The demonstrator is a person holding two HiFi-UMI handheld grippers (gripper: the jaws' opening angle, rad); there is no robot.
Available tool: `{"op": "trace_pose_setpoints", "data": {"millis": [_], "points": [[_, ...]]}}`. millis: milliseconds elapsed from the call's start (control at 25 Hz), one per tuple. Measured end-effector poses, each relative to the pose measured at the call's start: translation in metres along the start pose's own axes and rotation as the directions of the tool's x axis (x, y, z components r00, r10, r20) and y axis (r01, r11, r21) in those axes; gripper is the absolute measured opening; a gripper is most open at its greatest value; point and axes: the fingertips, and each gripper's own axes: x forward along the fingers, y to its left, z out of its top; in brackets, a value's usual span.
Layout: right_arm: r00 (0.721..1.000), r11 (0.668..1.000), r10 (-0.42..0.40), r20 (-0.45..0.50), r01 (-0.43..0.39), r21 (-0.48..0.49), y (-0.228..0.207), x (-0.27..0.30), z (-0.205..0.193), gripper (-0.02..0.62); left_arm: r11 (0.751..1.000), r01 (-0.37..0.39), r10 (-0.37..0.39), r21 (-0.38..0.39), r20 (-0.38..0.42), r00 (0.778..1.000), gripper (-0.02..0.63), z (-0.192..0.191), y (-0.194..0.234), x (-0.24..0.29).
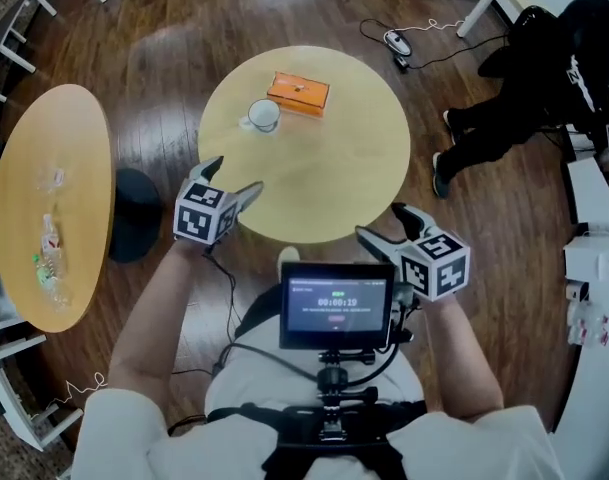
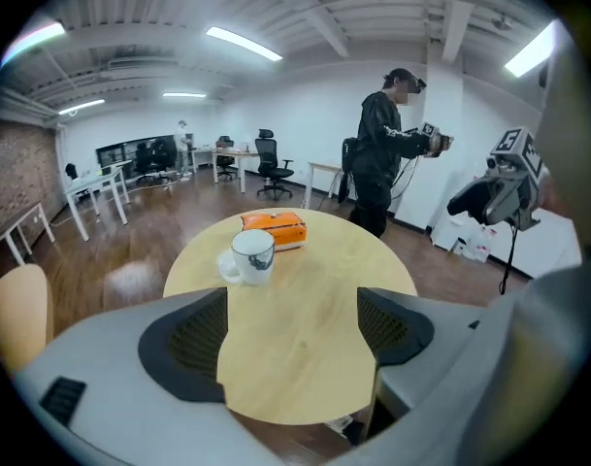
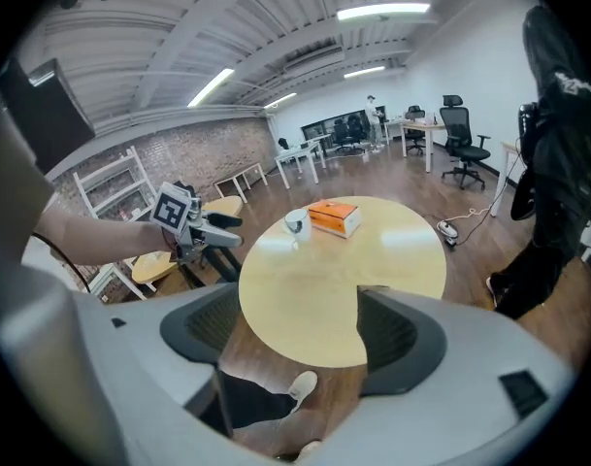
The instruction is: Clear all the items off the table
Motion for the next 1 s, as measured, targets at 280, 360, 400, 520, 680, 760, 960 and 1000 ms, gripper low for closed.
{"op": "trace_pose_setpoints", "data": {"millis": [280,360,400,520,680,760,960,1000], "points": [[0.998,0.996,-0.069,-0.006,0.07,0.063,-0.009,0.018,0.015,0.388,0.987,0.125,-0.123,0.103,-0.033,0.992,0.421,0.011,0.051,0.068],[0.996,0.992,-0.091,-0.01,0.091,0.082,-0.015,0.022,0.015,0.388,0.987,0.142,-0.14,0.069,-0.03,0.99,0.42,0.015,0.065,0.087],[0.995,0.991,-0.099,-0.012,0.1,0.093,-0.018,0.024,0.015,0.388,0.988,0.148,-0.148,0.032,-0.025,0.989,0.42,0.017,0.075,0.096],[0.992,0.984,-0.128,-0.017,0.129,0.124,-0.024,0.027,0.015,0.389,0.98,0.186,-0.188,-0.068,-0.028,0.982,0.42,0.015,0.097,0.119],[0.986,0.976,-0.163,-0.02,0.164,0.141,-0.03,0.021,0.015,0.388,0.952,0.282,-0.29,-0.116,-0.059,0.955,0.422,0.001,0.1,0.14],[0.985,0.975,-0.17,-0.021,0.172,0.143,-0.031,0.022,0.016,0.388,0.926,0.347,-0.358,-0.152,-0.051,0.932,0.422,-0.003,0.093,0.144],[0.985,0.975,-0.168,-0.025,0.17,0.145,-0.027,0.026,0.022,0.388,0.893,0.398,-0.412,-0.211,-0.023,0.911,0.422,-0.01,0.072,0.133],[0.986,0.975,-0.165,-0.025,0.167,0.143,-0.027,0.026,0.023,0.388,0.888,0.404,-0.418,-0.221,-0.015,0.909,0.422,-0.011,0.066,0.129]]}}
